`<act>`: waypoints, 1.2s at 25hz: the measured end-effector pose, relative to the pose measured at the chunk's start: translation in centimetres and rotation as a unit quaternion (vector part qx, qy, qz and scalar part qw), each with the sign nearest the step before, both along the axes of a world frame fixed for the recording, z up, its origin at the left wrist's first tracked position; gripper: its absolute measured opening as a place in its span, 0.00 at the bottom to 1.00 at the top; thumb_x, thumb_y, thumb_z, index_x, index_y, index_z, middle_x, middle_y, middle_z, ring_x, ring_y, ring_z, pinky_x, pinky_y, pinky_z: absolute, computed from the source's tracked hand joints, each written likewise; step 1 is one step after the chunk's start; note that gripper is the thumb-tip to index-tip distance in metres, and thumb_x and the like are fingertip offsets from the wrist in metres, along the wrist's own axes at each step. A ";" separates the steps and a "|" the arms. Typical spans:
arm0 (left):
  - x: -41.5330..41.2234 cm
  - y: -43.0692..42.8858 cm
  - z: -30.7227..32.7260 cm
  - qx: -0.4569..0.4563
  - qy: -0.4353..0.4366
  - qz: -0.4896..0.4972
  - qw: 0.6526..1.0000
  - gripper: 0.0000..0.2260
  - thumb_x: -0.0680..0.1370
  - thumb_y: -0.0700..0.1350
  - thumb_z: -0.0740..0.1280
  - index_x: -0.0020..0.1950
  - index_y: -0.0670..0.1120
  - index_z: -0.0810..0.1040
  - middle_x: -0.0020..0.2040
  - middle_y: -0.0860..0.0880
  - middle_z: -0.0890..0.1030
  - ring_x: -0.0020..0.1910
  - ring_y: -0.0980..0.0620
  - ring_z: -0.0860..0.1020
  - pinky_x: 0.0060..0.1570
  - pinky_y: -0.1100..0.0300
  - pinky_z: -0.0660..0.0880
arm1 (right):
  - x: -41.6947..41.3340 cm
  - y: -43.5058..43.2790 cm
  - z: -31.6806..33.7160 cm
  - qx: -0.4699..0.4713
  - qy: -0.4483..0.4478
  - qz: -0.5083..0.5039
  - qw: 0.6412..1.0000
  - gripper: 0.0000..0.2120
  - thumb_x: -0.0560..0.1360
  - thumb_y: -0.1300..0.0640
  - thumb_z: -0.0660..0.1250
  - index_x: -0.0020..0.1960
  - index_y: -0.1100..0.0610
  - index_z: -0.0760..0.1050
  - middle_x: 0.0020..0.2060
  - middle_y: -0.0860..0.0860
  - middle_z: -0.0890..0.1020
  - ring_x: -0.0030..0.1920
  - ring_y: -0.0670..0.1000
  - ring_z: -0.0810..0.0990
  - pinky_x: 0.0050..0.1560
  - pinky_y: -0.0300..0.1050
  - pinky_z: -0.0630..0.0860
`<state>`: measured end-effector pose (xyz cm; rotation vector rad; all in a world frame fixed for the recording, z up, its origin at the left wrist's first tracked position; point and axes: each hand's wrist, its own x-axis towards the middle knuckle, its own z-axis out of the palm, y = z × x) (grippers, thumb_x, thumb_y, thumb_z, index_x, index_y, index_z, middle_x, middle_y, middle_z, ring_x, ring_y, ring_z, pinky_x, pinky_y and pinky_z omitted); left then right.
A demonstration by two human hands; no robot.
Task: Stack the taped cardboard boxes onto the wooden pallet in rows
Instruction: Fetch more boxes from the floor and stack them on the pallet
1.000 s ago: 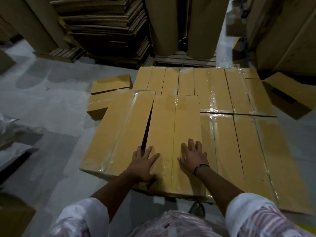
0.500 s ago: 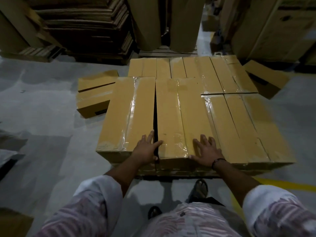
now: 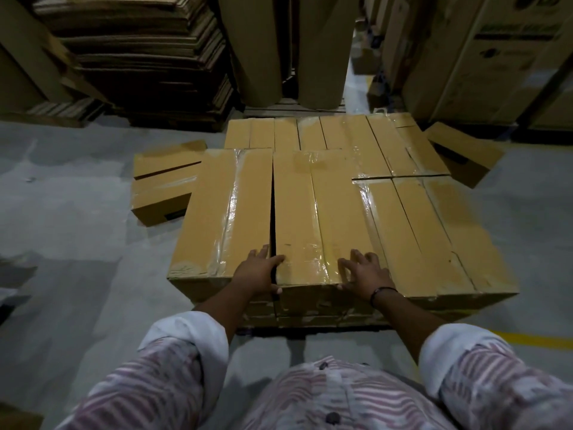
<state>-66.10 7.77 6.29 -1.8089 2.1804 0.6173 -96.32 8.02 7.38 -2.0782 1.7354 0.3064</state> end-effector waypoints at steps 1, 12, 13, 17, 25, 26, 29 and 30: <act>0.1 -0.1 0.1 -0.004 -0.006 -0.004 1.000 0.44 0.72 0.59 0.77 0.82 0.58 0.57 0.84 0.44 0.51 0.80 0.35 0.55 0.72 0.38 0.68 | 0.1 -0.1 0.0 -0.002 -0.003 0.004 1.000 0.32 0.76 0.41 0.70 0.76 0.40 0.62 0.80 0.50 0.53 0.76 0.62 0.53 0.70 0.66 0.67; 0.1 0.0 0.3 -0.055 -0.029 0.014 0.998 0.43 0.75 0.55 0.76 0.83 0.47 0.58 0.83 0.47 0.56 0.77 0.40 0.62 0.72 0.46 0.70 | 1.4 -2.3 -0.6 -0.018 -0.008 0.024 1.000 0.30 0.74 0.40 0.71 0.73 0.41 0.66 0.75 0.51 0.59 0.70 0.62 0.59 0.63 0.65 0.72; 0.2 -0.1 0.4 -0.059 -0.027 0.015 0.998 0.43 0.74 0.54 0.77 0.82 0.47 0.58 0.83 0.47 0.57 0.76 0.40 0.64 0.71 0.46 0.71 | 1.4 -2.5 -0.6 -0.016 -0.010 0.025 1.000 0.29 0.74 0.40 0.71 0.73 0.42 0.66 0.74 0.51 0.60 0.70 0.62 0.59 0.63 0.64 0.72; 0.2 -0.3 0.6 -0.069 -0.029 0.007 0.997 0.41 0.74 0.55 0.77 0.81 0.48 0.61 0.80 0.48 0.61 0.73 0.41 0.67 0.67 0.47 0.74 | 1.2 -2.8 -0.7 -0.012 -0.004 0.028 1.000 0.31 0.74 0.39 0.71 0.74 0.42 0.66 0.76 0.51 0.59 0.71 0.62 0.58 0.63 0.64 0.71; 0.3 -0.7 0.9 -0.064 -0.043 0.004 0.997 0.40 0.74 0.57 0.76 0.81 0.49 0.62 0.78 0.48 0.64 0.70 0.42 0.69 0.62 0.47 0.77 | 1.2 -3.5 -0.8 -0.004 -0.006 0.035 0.999 0.30 0.74 0.39 0.72 0.72 0.42 0.66 0.73 0.51 0.61 0.70 0.63 0.60 0.62 0.65 0.73; 0.3 -0.7 0.9 -0.063 -0.044 0.002 0.997 0.40 0.74 0.57 0.76 0.81 0.48 0.62 0.78 0.48 0.64 0.70 0.42 0.69 0.62 0.47 0.77 | 1.2 -3.5 -0.9 -0.007 -0.004 0.036 0.999 0.30 0.73 0.39 0.72 0.72 0.42 0.66 0.73 0.51 0.61 0.70 0.63 0.60 0.62 0.65 0.73; 0.3 -0.7 0.8 -0.061 -0.041 0.005 0.997 0.39 0.75 0.56 0.76 0.80 0.48 0.62 0.78 0.48 0.64 0.70 0.42 0.69 0.62 0.47 0.77 | 1.4 -3.4 -1.1 -0.010 -0.002 0.031 0.999 0.30 0.73 0.39 0.72 0.71 0.41 0.67 0.73 0.51 0.61 0.70 0.63 0.60 0.62 0.66 0.73; 0.3 -0.6 0.7 -0.060 -0.042 0.006 0.997 0.39 0.74 0.56 0.76 0.80 0.48 0.62 0.78 0.48 0.63 0.70 0.41 0.69 0.62 0.46 0.77 | 1.4 -3.4 -1.1 -0.008 -0.002 0.029 1.000 0.30 0.73 0.39 0.72 0.71 0.41 0.67 0.73 0.51 0.61 0.70 0.63 0.60 0.61 0.66 0.73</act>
